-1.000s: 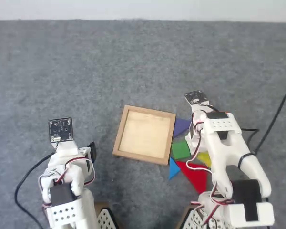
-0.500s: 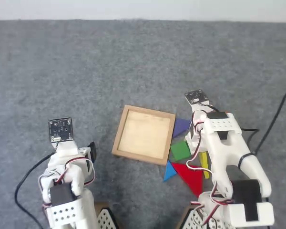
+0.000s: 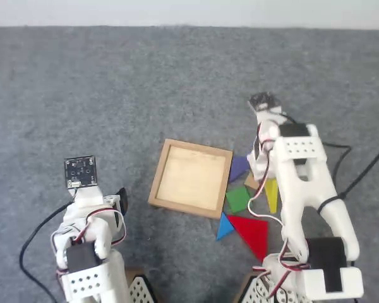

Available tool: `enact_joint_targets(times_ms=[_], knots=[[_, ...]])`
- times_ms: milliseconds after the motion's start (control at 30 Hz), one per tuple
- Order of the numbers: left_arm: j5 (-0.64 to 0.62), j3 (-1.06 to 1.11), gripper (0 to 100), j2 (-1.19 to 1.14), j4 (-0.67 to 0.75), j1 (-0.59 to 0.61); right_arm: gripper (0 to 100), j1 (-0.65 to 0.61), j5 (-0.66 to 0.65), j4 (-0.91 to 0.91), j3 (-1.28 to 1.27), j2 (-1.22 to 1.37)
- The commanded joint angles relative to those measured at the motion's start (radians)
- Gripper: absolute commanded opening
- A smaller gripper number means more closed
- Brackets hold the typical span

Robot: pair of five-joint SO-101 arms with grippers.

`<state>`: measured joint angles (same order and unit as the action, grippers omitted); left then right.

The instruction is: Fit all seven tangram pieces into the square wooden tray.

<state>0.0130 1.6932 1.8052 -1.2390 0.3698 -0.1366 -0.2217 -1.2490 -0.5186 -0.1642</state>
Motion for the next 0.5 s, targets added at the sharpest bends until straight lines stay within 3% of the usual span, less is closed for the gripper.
enact_joint_targets(times_ms=[0, 100, 200, 467], knots=[[0.006, -0.01, 23, 0.018, -0.005, 0.005, 3.3, -0.002, 0.009, -0.101, 0.176, -0.005], [0.006, -0.01, 23, 0.018, -0.005, 0.005, 3.2, -0.008, 0.021, -0.117, 0.229, -0.005], [0.006, -0.01, 23, 0.018, -0.005, 0.005, 1.2, -0.053, 0.115, -0.108, 0.305, 0.002], [0.006, -0.01, 23, 0.018, -0.005, 0.005, 0.7, -0.292, 0.199, 0.056, 0.44, 0.232]])
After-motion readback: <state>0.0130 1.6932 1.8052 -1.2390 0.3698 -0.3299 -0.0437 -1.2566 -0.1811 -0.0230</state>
